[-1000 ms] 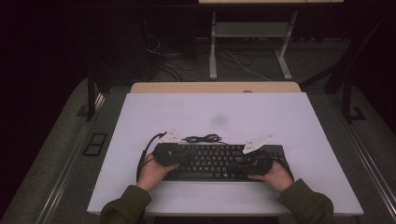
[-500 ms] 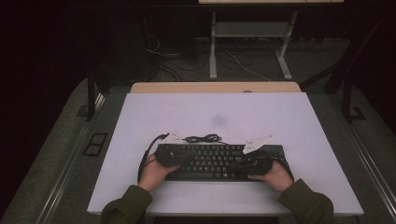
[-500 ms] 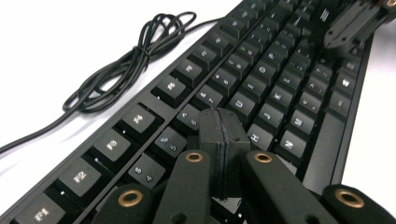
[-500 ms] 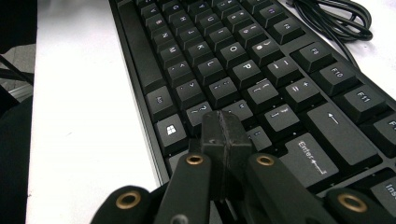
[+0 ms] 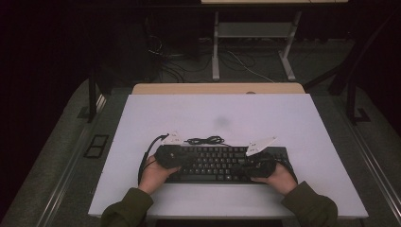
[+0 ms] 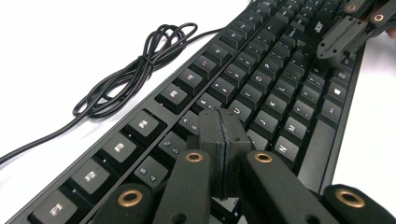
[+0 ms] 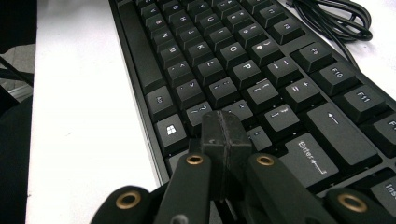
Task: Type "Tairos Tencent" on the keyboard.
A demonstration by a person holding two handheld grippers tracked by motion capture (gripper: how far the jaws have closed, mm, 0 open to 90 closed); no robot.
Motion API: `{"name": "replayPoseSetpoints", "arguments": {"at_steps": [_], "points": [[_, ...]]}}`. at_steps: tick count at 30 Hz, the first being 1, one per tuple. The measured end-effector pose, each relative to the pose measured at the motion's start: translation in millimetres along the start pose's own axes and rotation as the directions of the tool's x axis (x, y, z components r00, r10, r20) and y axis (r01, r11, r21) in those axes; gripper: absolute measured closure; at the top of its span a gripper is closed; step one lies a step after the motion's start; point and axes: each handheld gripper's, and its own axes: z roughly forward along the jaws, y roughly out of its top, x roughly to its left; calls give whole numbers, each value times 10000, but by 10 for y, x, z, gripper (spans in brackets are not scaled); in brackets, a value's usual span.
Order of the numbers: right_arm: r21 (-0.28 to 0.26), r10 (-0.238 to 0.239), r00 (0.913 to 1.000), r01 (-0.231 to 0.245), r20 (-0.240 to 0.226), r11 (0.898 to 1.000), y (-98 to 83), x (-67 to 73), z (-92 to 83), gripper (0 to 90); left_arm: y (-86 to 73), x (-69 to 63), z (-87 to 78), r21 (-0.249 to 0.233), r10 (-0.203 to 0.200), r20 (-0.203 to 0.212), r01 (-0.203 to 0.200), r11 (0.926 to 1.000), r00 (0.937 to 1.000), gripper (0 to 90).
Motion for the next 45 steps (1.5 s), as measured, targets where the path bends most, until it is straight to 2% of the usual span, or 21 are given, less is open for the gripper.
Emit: {"name": "replayPoseSetpoints", "arguments": {"at_steps": [6, 10, 15, 20, 26, 33, 36, 45], "points": [[4, -25, 10000, 25, 4, 10000, 1, -1, 0, 892, -34, -2, -75, -247, -185, -293, 178, 9995, 9994, 639], [2, -18, 10000, 18, -3, 10000, 1, -2, 0, 892, -58, 9, -137, -374, -207, -429, 191, 9991, 9989, 509], [2, -27, 10000, 27, -8, 10000, 2, -3, 1, 892, -111, 42, -217, -459, -41, -607, 13, 9989, 9981, 375], [-15, 0, 10000, 0, -15, 10000, -7, -6, -7, 892, -163, 75, -258, -436, -106, -759, 73, 9990, 9971, 234], [27, -2, 10000, 2, 9, 10000, -2, -6, -19, 891, -163, 70, -260, -496, -81, -718, 45, 9988, 9974, 219], [-524, 146, 9997, -156, -189, 9985, 63, -13, -83, 859, -169, 74, -266, -523, -65, -668, 30, 9986, 9977, 219], [-716, 207, 9996, -220, -193, 9972, 99, -26, -88, 795, -174, 74, -271, -618, -168, -688, 125, 9980, 9975, 220], [-1446, 563, 9983, -539, 125, 9880, 237, -66, -64, 498, -207, 75, -288, -582, -248, -695, 208, 9981, 9973, 225]]}}
